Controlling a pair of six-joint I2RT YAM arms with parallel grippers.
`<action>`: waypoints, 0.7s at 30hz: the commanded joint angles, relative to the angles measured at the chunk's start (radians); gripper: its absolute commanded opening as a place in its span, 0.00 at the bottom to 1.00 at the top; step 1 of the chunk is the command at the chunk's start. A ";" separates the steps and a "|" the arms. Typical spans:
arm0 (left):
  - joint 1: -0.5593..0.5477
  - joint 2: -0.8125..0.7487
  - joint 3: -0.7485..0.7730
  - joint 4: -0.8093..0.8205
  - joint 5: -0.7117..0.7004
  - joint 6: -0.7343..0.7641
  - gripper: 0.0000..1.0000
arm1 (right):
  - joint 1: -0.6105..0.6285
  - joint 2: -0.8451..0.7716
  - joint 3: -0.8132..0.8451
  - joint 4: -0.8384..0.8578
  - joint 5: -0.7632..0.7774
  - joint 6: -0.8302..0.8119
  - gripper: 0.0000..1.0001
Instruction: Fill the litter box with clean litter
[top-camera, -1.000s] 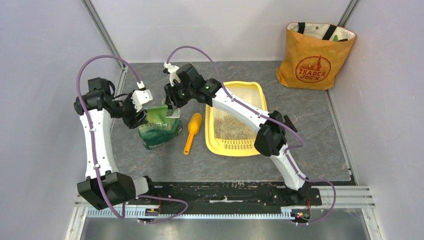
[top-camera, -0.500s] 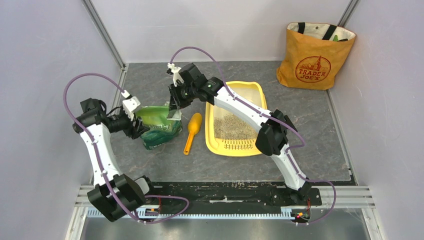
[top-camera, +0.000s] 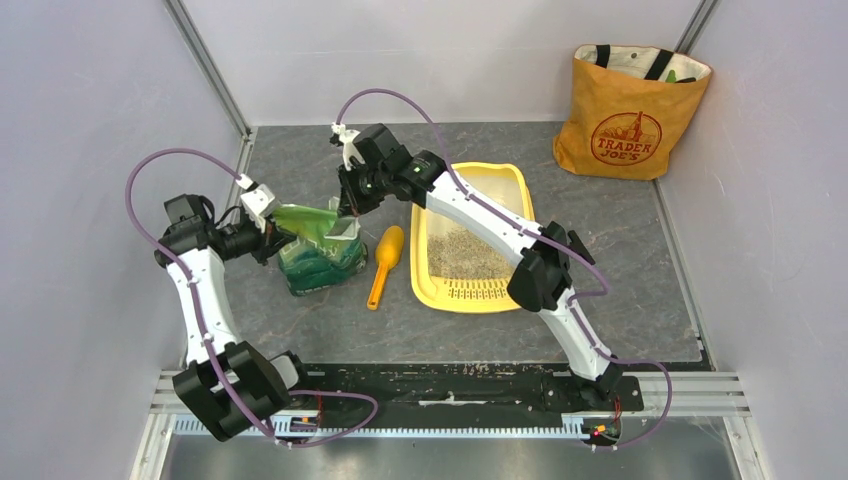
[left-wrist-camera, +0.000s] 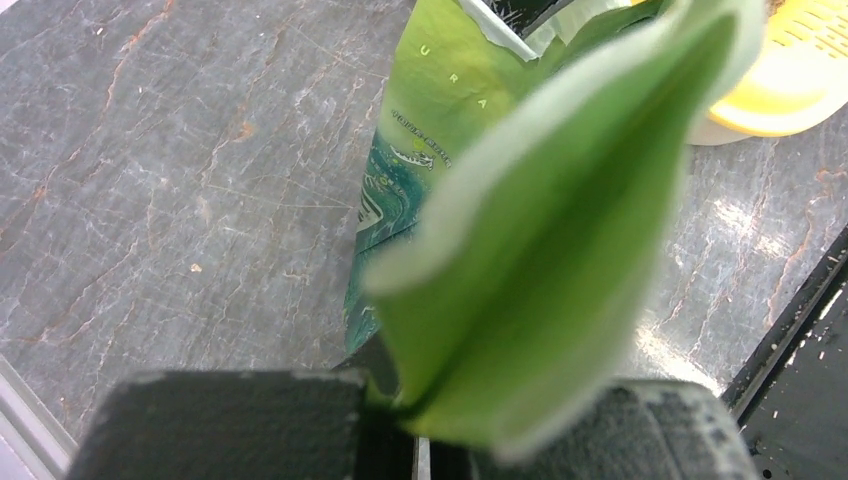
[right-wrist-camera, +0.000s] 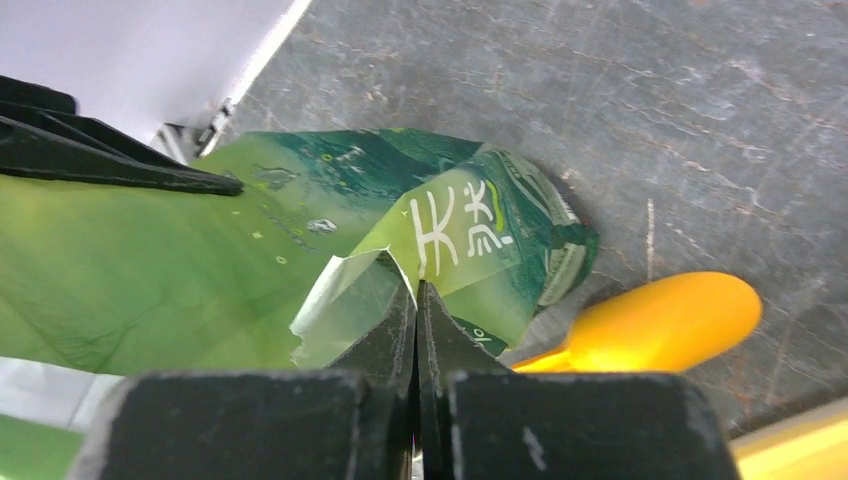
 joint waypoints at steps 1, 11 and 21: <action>0.000 -0.017 0.061 0.123 0.047 -0.044 0.02 | 0.024 -0.095 -0.004 0.019 0.074 -0.102 0.01; 0.002 -0.034 0.058 0.099 0.066 0.010 0.02 | 0.021 -0.087 -0.012 -0.093 0.156 -0.101 0.71; -0.005 -0.045 0.041 0.099 0.079 0.072 0.02 | 0.009 -0.025 0.035 -0.052 -0.089 0.105 0.00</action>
